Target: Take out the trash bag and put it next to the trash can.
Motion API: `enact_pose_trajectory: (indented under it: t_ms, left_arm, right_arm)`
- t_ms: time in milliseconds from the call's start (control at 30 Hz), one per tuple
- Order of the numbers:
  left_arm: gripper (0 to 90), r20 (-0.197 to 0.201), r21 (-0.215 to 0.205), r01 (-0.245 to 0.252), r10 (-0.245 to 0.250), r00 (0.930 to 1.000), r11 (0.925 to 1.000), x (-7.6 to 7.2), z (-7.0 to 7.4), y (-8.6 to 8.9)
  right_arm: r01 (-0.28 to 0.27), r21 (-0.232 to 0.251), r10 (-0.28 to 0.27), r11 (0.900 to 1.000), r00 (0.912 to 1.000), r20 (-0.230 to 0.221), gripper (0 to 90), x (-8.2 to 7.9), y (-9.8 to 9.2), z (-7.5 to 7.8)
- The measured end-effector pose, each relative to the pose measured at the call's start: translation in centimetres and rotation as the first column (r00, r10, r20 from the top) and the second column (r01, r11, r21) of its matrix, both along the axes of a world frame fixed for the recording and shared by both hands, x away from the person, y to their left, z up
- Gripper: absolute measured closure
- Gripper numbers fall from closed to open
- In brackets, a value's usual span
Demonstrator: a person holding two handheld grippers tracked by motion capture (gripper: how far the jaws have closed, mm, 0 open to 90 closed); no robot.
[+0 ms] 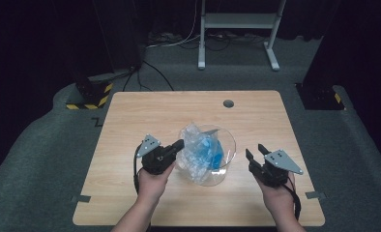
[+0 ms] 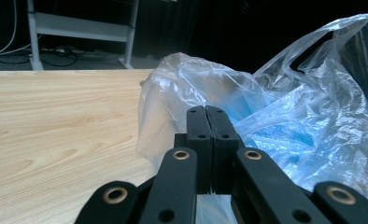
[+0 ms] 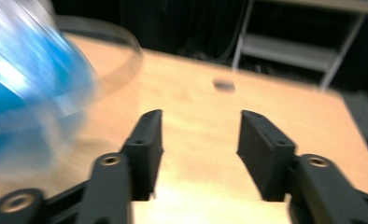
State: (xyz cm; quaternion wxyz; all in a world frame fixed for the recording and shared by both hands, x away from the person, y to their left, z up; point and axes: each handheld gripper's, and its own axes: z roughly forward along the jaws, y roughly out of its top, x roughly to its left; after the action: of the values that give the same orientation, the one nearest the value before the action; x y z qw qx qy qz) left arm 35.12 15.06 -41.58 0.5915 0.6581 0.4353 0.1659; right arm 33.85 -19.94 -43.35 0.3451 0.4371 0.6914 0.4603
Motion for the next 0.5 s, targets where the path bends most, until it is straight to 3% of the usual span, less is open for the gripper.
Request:
enact_pose_trajectory:
  t_ms: [100, 200, 300, 400, 500]
  left_arm:
    - [88.6, 0.015, -0.008, 0.006, -0.006, 0.9999, 0.9999, -0.1, 0.2, -0.1]
    - [88.8, 0.037, 0.006, 0.014, -0.015, 0.9992, 0.9999, -0.2, 0.6, -0.3]
    - [88.9, 0.063, 0.014, 0.016, -0.017, 0.9979, 0.9998, -0.4, 1.0, -0.5]
    - [88.9, 0.090, 0.031, 0.018, -0.021, 0.9958, 0.9993, -0.7, 1.4, -0.8]
    - [89.0, 0.113, 0.022, 0.014, -0.016, 0.9934, 0.9997, -0.9, 1.9, -0.9]
  right_arm:
    - [0.019, 0.006, -0.019, 1.000, 0.9965, -0.081, 41.9, 0.8, -0.7, -1.9]
    - [0.028, -0.010, -0.029, 1.000, 0.9877, -0.154, 36.5, 1.6, -1.3, -4.1]
    - [0.050, 0.010, -0.045, 0.999, 0.9649, -0.259, 35.7, 2.4, -1.7, -6.1]
    - [0.083, 0.016, -0.074, 0.996, 0.9492, -0.306, 31.8, 2.9, -2.0, -7.4]
    - [0.107, -0.019, -0.108, 0.994, 0.9394, -0.325, 27.8, 3.3, -2.1, -8.2]
